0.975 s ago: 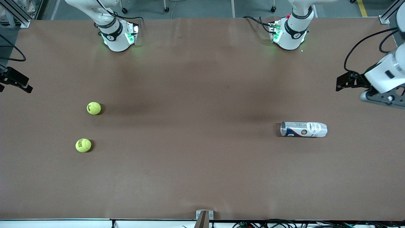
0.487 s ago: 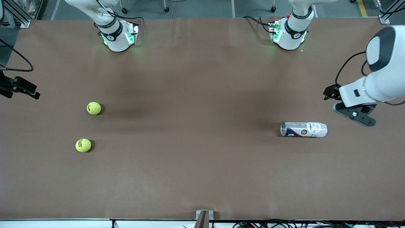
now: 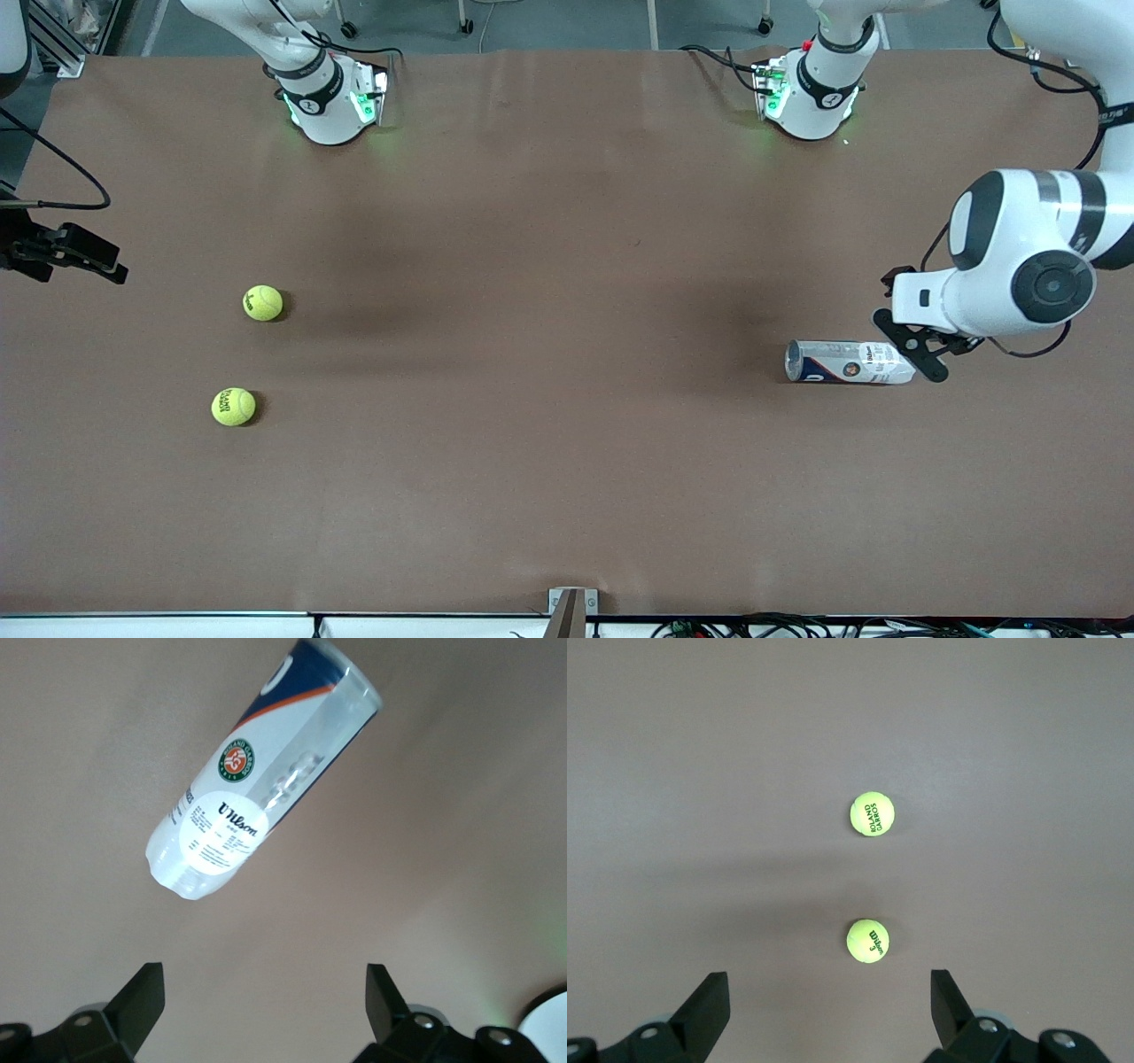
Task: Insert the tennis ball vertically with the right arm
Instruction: 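Grasp the tube with the left gripper while the right gripper reaches the ball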
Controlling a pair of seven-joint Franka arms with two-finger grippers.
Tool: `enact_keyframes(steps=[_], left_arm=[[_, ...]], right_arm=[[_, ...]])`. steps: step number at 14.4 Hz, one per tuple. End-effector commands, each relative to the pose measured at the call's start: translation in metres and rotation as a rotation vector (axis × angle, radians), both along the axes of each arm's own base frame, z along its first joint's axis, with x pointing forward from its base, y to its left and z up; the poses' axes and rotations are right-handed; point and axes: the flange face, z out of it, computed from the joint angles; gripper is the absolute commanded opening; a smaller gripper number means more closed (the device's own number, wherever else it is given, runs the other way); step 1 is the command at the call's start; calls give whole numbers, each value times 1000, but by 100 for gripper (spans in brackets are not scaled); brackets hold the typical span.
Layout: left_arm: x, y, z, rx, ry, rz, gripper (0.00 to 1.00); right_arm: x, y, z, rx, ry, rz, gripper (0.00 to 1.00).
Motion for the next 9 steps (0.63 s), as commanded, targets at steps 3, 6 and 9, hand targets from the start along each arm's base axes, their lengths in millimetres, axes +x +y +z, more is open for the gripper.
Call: enact_keyframes(steps=[3, 6, 9], left_arm=[[11, -4, -47, -5, 37, -177, 100], [17, -16, -59, 28, 39, -286, 100], [19, -29, -87, 45, 65, -330, 100]], right_arm=[[4, -7, -9, -22, 19, -25, 100], [11, -9, -24, -19, 35, -30, 100], [21, -25, -50, -23, 59, -53, 100]])
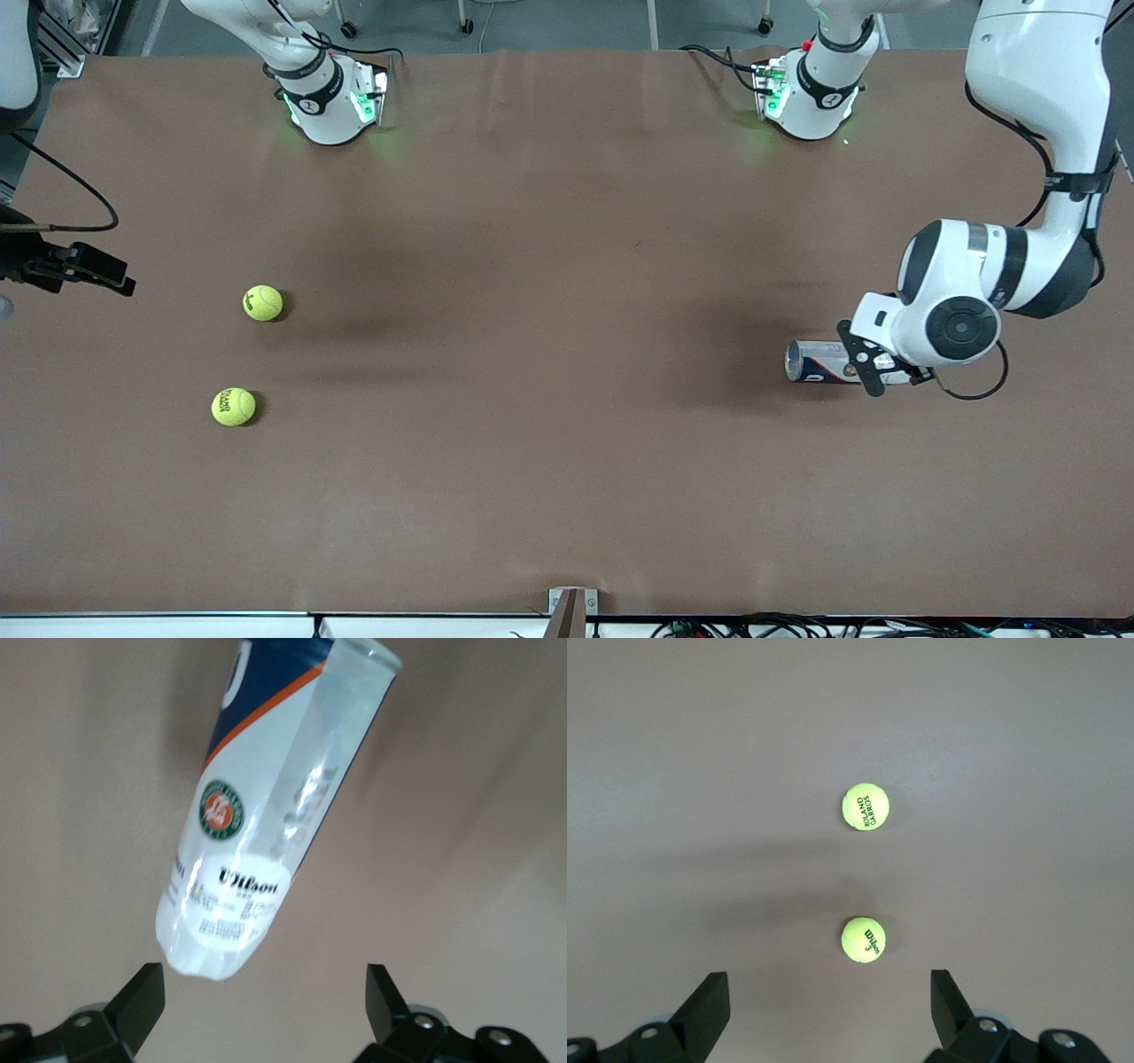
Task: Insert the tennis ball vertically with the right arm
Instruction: 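Grasp the tube with the left gripper while the right gripper reaches the ball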
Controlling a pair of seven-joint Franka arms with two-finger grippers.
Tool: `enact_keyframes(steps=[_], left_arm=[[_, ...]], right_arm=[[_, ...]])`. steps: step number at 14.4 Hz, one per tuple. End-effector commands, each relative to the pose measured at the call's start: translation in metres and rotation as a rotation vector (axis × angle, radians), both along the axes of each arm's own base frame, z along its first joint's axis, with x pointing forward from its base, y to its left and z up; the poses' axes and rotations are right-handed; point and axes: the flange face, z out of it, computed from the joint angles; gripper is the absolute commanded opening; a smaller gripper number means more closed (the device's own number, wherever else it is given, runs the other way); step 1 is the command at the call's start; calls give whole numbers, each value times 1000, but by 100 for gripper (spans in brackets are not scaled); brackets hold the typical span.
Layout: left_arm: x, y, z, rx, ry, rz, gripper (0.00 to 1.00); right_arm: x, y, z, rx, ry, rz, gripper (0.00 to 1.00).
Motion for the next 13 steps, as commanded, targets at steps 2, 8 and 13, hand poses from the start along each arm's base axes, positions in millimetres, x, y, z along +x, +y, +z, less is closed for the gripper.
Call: enact_keyframes(steps=[2, 8, 13], left_arm=[[13, -6, -21, 59, -6, -91, 100], [13, -44, -46, 143, -8, -211, 100], [11, -44, -65, 168, 15, -239, 100]], right_arm=[[13, -25, -36, -25, 17, -45, 100], [-11, -33, -137, -11, 135, -62, 100], [-34, -30, -248, -4, 203, -61, 100]])
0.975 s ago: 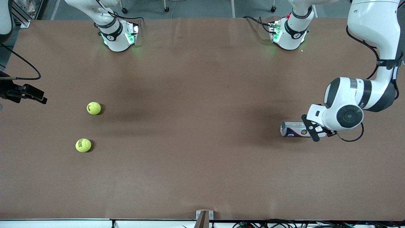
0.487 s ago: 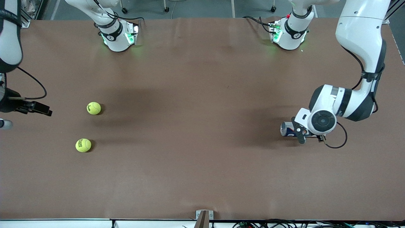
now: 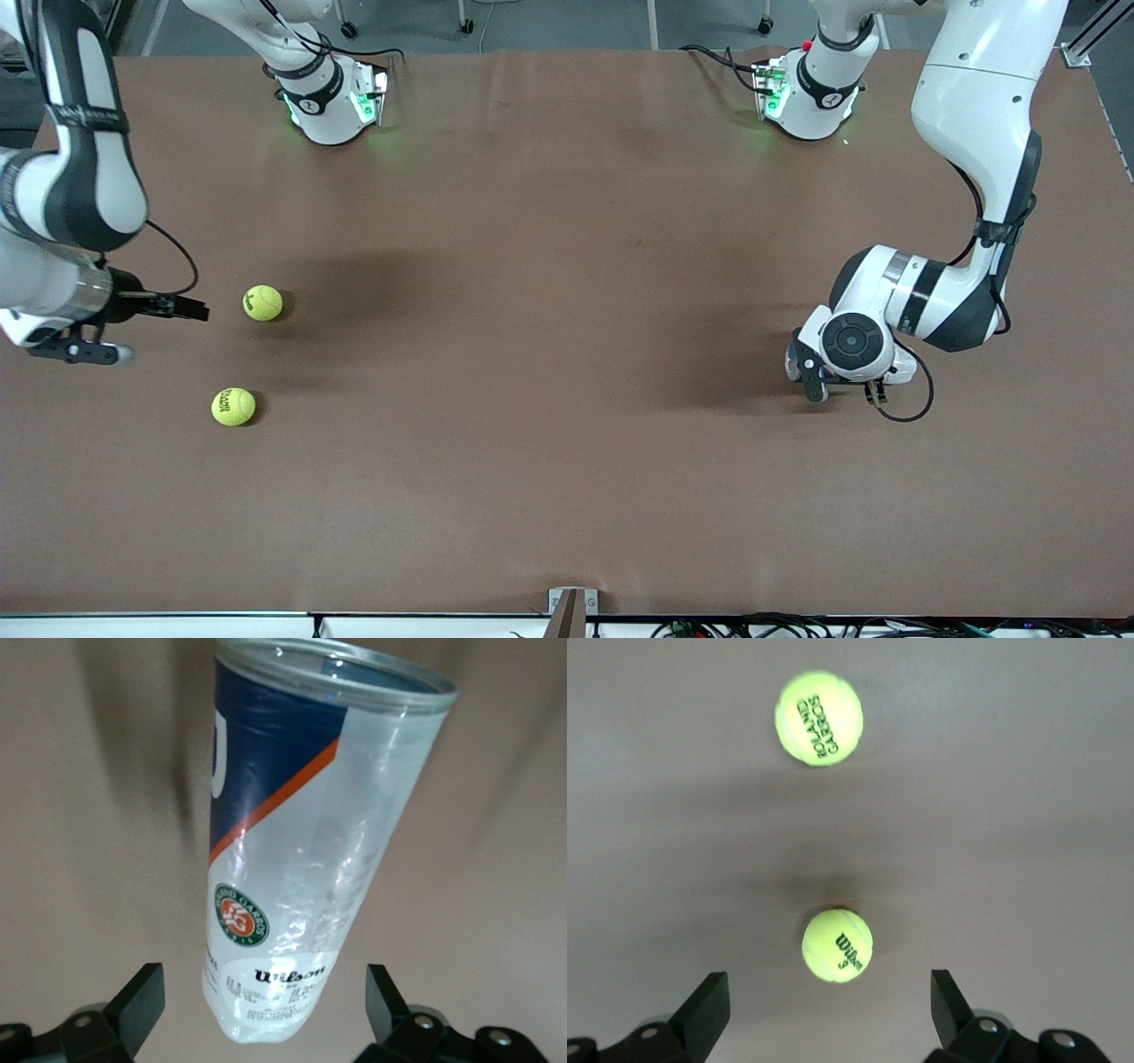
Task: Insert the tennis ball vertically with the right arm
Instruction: 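Lift the tube upright with the left gripper while the right gripper grasps the ball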
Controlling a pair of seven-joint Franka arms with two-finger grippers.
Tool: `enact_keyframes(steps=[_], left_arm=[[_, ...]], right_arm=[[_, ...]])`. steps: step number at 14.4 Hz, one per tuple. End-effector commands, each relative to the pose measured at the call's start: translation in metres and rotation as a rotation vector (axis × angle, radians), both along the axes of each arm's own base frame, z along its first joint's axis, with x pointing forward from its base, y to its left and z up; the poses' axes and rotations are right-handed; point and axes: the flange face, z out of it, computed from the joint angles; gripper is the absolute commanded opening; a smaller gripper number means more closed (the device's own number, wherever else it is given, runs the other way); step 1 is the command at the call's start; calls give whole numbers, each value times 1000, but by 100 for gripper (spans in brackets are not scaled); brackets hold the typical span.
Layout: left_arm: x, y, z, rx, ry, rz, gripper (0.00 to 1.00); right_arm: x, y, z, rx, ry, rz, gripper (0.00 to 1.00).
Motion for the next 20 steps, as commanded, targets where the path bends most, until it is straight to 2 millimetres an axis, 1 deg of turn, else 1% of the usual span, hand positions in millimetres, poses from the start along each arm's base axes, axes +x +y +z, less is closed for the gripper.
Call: enact_keyframes(steps=[1, 2, 3, 5, 7, 8, 9, 11, 13, 14, 17, 18, 20], left_arm=[[4, 1, -9, 17, 3, -7, 100], [4, -1, -9, 20, -3, -3, 100], [2, -9, -10, 24, -8, -5, 100], [0, -14, -12, 67, -36, -17, 100], [-2, -20, -16, 79, -42, -24, 100], [-2, -21, -20, 81, -39, -27, 100], [-2, -20, -20, 92, -45, -37, 100], [-4, -19, -26, 103, -46, -28, 100], [-6, -18, -33, 96, -44, -32, 100], [-10, -16, -44, 85, -36, -31, 100], [-12, -15, -49, 71, -45, -31, 100], [-13, -17, -50, 70, -44, -34, 100], [-12, -17, -51, 69, -45, -36, 99]], right_arm=[[-13, 1, -47, -9, 55, 12, 100], [-14, 1, -59, -4, 78, 13, 100], [-16, 6, -76, -1, 107, 22, 100], [-19, 8, -93, 3, 137, 27, 100], [-22, 11, -104, 5, 159, 33, 100], [-23, 15, -114, 7, 177, 42, 100], [-25, 14, -123, 9, 194, 41, 100], [-30, 15, -137, 12, 221, 41, 100], [-33, 17, -143, 14, 237, 45, 100], [-35, 16, -145, 15, 244, 46, 100], [-42, 15, -150, 31, 261, 81, 99], [-43, 15, -151, 31, 263, 78, 95], [-43, 16, -152, 32, 267, 82, 82]])
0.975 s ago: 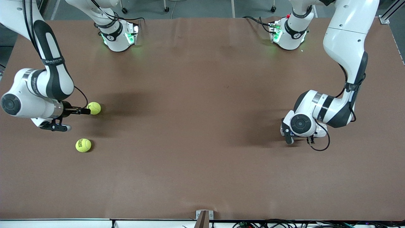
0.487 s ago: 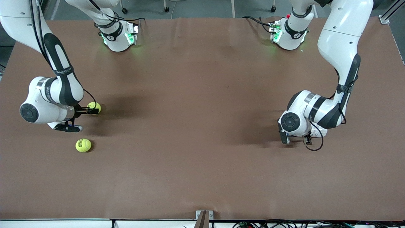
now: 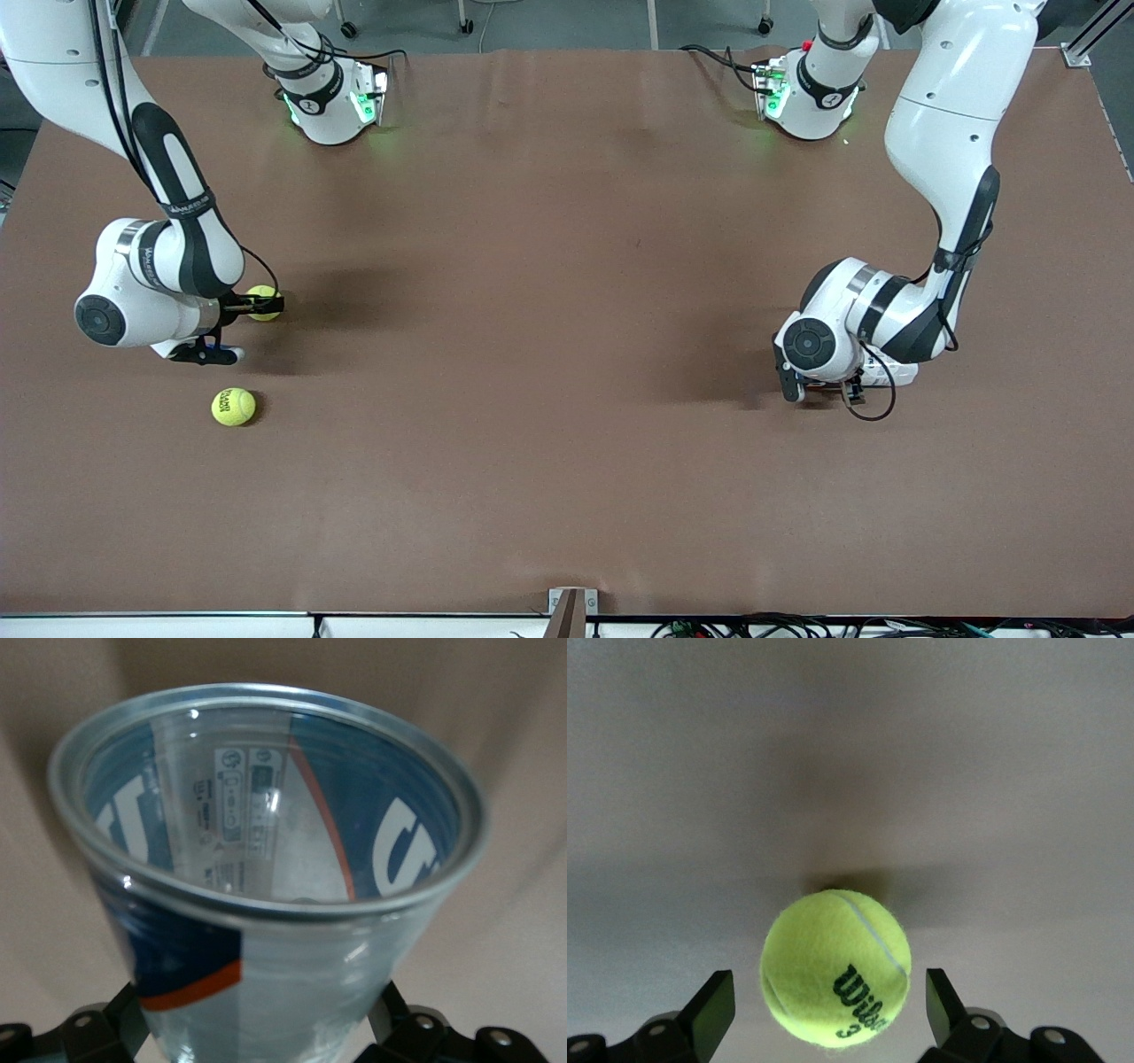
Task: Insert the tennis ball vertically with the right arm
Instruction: 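Lift the Wilson ball with the right gripper while the left gripper carries the tube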
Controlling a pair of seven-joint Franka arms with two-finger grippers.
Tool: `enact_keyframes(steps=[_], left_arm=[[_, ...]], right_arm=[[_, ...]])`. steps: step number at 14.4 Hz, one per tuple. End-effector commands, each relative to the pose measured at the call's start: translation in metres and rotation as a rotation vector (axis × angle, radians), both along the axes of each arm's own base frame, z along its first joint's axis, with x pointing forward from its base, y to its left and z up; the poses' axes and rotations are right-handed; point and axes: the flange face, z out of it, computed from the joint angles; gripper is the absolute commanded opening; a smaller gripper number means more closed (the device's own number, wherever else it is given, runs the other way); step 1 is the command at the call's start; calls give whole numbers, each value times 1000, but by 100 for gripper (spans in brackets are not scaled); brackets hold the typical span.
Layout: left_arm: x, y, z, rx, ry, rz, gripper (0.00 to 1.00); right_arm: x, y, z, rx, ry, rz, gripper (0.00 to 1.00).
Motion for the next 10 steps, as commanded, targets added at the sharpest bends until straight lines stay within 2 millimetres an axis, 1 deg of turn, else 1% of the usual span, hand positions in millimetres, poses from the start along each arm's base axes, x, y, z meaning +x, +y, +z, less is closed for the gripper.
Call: enact_keyframes(steps=[1, 4, 5, 7, 8, 9, 10], left_arm=[[0, -2, 0, 4, -22, -15, 97], [0, -5, 0, -1, -29, -27, 86], [1, -7, 0, -3, -31, -31, 86], [1, -8, 1, -4, -33, -32, 81], [2, -9, 3, -5, -36, -35, 80], [2, -10, 4, -5, -37, -37, 79], [2, -10, 5, -5, -38, -39, 78]], right_arm=[[-6, -1, -2, -4, 14, 25, 59], [-8, -2, -9, -4, 28, 19, 57], [-8, -2, -8, -4, 28, 18, 51], [-8, -5, -8, 2, 30, 15, 34], [-6, -5, -4, 3, 36, 14, 31], [2, -5, 6, 4, 35, 17, 26], [11, -6, 20, 10, 37, 10, 24]])
